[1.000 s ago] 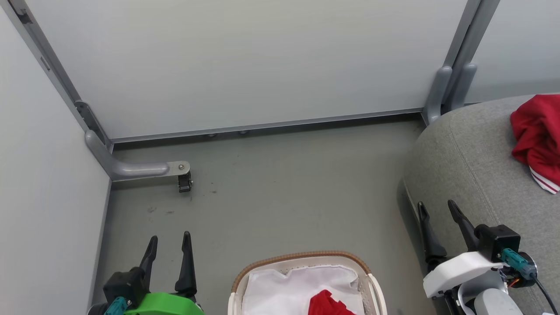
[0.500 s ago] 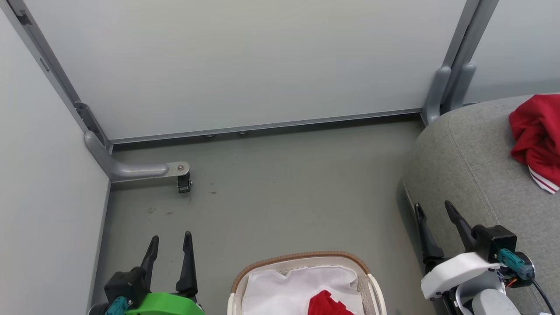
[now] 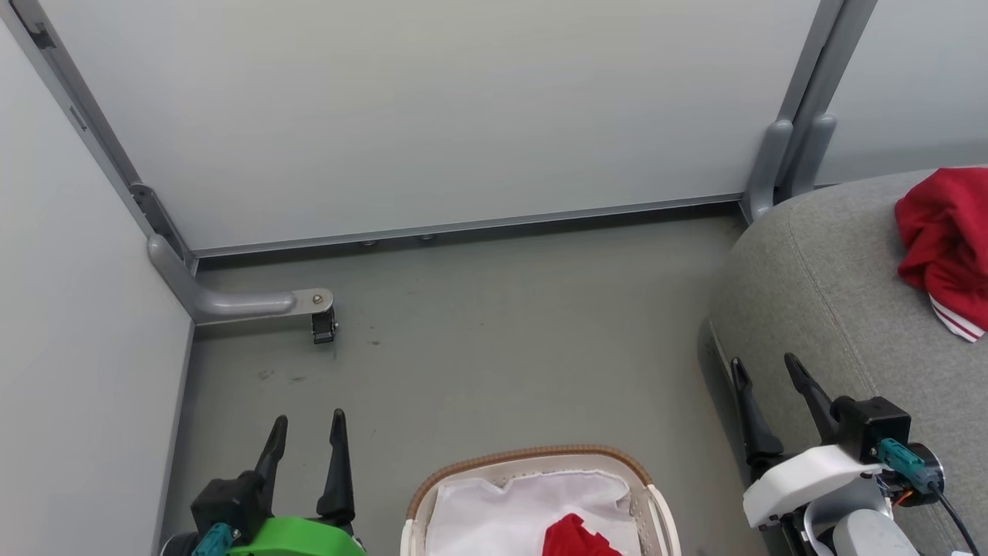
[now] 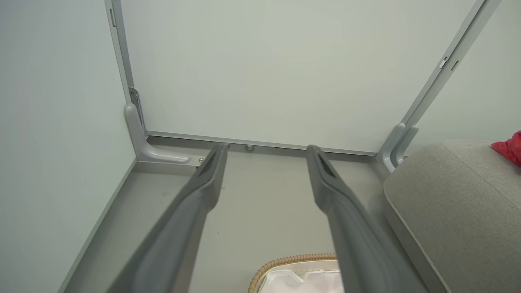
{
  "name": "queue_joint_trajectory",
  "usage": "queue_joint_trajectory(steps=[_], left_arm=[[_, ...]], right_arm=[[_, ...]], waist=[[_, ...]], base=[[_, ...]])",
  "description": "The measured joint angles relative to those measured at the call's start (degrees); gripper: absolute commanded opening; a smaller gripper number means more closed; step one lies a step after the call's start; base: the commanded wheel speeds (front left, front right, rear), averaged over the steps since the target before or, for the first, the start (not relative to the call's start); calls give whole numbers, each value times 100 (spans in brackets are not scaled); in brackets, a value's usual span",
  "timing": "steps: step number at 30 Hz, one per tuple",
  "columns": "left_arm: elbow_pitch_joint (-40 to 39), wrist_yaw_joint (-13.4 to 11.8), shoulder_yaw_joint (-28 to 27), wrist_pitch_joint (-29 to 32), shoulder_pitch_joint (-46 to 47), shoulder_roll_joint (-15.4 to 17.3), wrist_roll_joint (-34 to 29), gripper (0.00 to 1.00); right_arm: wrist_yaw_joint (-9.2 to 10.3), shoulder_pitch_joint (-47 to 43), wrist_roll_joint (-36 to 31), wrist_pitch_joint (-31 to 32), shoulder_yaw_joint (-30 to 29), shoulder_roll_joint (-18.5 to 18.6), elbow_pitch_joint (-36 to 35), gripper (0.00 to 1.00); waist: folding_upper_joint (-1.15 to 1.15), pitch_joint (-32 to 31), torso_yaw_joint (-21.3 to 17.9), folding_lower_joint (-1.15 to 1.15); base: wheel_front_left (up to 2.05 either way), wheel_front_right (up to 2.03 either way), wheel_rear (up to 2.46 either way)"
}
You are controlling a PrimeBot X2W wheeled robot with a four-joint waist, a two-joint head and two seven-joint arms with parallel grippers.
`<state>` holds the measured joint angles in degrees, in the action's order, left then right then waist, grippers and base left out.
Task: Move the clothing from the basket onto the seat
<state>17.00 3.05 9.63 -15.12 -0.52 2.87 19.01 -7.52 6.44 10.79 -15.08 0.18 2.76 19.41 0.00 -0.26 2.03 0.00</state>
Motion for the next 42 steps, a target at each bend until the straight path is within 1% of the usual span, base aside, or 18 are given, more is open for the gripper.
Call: queue_joint_trajectory(steps=[4, 9, 14, 18, 24, 30, 34, 42], left_arm=[[25, 66, 175, 0, 63, 0, -86, 100], [219, 248, 735, -1, 521, -4, -209, 100], [505, 312, 1462, -1, 1093, -7, -169, 100], [934, 349, 2117, -1, 1536, -13, -152, 100], [1920, 385, 3008, -1, 2186, -16, -187, 100], [2831, 402, 3674, -1, 2799, -18, -100, 100], [3326, 407, 4040, 55, 3149, -20, -53, 100], [3941, 426, 4512, 124, 3713, -22, 13, 100]], right_arm=[[0, 2, -34, 0, -43, -1, -34, 100], [0, 62, -175, 0, -250, -3, -145, 100], [0, 335, -290, -1, -547, 0, -325, 100], [0, 592, -381, 0, -745, 1, -479, 100], [0, 1000, -396, 0, -1007, 2, -692, 100], [0, 1390, -269, 0, -1004, 7, -792, 100], [-1, 1617, -91, 0, -873, 7, -837, 100], [0, 2005, 319, 0, -726, 12, -935, 100]], waist=[[0, 37, -22, 0], [0, 169, -44, 0], [0, 427, -103, 0], [0, 736, -180, 0], [0, 1339, -356, 0], [0, 2030, -592, 1], [0, 2494, -778, 1], [0, 3399, -1195, 1]], base=[[0, 0, 0], [0, 0, 0], [0, 0, 0], [0, 0, 0], [0, 0, 0], [0, 0, 0], [0, 0, 0], [0, 0, 0]])
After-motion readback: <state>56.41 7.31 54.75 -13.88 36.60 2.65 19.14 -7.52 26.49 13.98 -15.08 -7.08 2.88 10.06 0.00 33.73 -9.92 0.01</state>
